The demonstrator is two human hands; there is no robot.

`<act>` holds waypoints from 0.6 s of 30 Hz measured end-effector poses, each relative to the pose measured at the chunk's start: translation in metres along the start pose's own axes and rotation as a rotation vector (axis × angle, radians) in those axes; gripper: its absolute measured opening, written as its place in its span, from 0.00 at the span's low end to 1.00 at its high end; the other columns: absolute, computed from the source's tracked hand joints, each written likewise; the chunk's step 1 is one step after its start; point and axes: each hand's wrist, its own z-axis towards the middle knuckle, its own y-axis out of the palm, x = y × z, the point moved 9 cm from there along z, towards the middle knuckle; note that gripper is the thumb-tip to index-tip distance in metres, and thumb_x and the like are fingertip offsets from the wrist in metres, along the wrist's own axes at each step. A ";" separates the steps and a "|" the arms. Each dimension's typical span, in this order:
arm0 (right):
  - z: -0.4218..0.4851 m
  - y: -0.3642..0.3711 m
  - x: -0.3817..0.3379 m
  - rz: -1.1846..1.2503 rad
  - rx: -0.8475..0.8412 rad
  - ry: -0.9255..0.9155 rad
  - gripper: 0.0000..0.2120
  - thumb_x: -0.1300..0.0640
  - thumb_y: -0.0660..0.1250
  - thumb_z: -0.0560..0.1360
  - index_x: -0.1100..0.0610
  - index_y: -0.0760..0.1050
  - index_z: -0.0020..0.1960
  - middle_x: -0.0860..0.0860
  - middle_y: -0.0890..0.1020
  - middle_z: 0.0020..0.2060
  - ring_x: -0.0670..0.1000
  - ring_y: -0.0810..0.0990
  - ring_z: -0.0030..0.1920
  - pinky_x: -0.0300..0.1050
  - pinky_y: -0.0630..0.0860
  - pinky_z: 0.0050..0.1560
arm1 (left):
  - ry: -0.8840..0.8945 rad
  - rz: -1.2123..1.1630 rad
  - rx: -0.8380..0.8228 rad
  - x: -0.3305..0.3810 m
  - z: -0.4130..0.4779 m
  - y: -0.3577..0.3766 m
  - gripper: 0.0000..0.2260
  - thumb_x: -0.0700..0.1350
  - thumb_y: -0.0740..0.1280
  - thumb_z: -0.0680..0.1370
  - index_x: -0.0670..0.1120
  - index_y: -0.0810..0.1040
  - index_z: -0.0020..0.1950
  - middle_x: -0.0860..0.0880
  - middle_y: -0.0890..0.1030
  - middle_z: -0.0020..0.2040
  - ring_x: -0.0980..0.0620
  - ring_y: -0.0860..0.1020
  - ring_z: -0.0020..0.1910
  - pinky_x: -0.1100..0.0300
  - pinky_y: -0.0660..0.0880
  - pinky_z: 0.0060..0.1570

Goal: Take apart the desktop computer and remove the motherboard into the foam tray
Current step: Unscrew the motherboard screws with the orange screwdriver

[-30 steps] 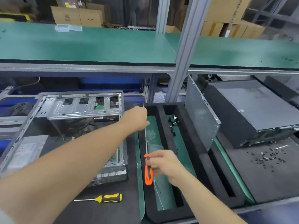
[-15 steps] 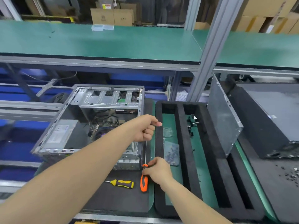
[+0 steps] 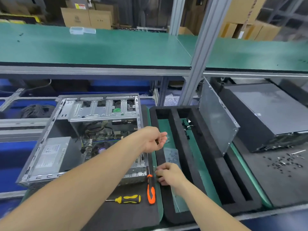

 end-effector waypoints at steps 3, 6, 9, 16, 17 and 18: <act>0.002 -0.030 -0.001 0.088 0.100 -0.050 0.05 0.63 0.68 0.79 0.60 0.82 0.53 0.55 0.85 0.43 0.52 0.83 0.38 0.42 0.82 0.40 | 0.037 0.062 -0.014 0.000 0.013 0.019 0.12 0.33 0.53 0.86 0.36 0.77 0.56 0.40 0.78 0.47 0.53 0.73 0.37 0.62 0.76 0.39; 0.009 -0.078 -0.004 0.216 0.232 -0.115 0.07 0.64 0.65 0.80 0.60 0.83 0.52 0.58 0.87 0.46 0.56 0.88 0.44 0.45 0.84 0.43 | 0.065 0.110 -0.033 -0.006 0.031 0.048 0.11 0.34 0.58 0.86 0.35 0.79 0.59 0.40 0.81 0.48 0.51 0.80 0.43 0.59 0.82 0.53; 0.023 -0.129 0.002 0.420 0.333 -0.112 0.09 0.66 0.63 0.82 0.63 0.82 0.53 0.62 0.86 0.46 0.59 0.87 0.45 0.49 0.85 0.47 | 0.083 0.166 -0.006 -0.018 0.056 0.079 0.10 0.32 0.61 0.84 0.35 0.81 0.60 0.40 0.83 0.49 0.49 0.84 0.46 0.55 0.82 0.58; 0.061 -0.198 0.037 0.654 0.329 -0.009 0.10 0.62 0.62 0.83 0.59 0.81 0.58 0.55 0.86 0.52 0.51 0.85 0.54 0.47 0.79 0.59 | -0.036 0.089 0.074 -0.072 0.134 0.148 0.12 0.35 0.57 0.85 0.32 0.78 0.57 0.37 0.79 0.52 0.46 0.80 0.47 0.56 0.83 0.46; 0.067 -0.201 0.041 0.653 0.309 0.007 0.11 0.61 0.62 0.83 0.59 0.82 0.58 0.55 0.86 0.52 0.51 0.85 0.54 0.45 0.79 0.57 | -0.050 0.086 0.087 -0.078 0.142 0.156 0.14 0.38 0.55 0.86 0.33 0.78 0.56 0.37 0.80 0.51 0.46 0.79 0.46 0.57 0.82 0.45; 0.072 -0.203 0.046 0.649 0.287 0.025 0.11 0.61 0.62 0.83 0.58 0.83 0.57 0.54 0.87 0.51 0.50 0.85 0.53 0.44 0.79 0.57 | -0.061 0.088 0.095 -0.084 0.149 0.164 0.15 0.41 0.54 0.86 0.33 0.77 0.57 0.37 0.80 0.50 0.46 0.79 0.45 0.57 0.81 0.44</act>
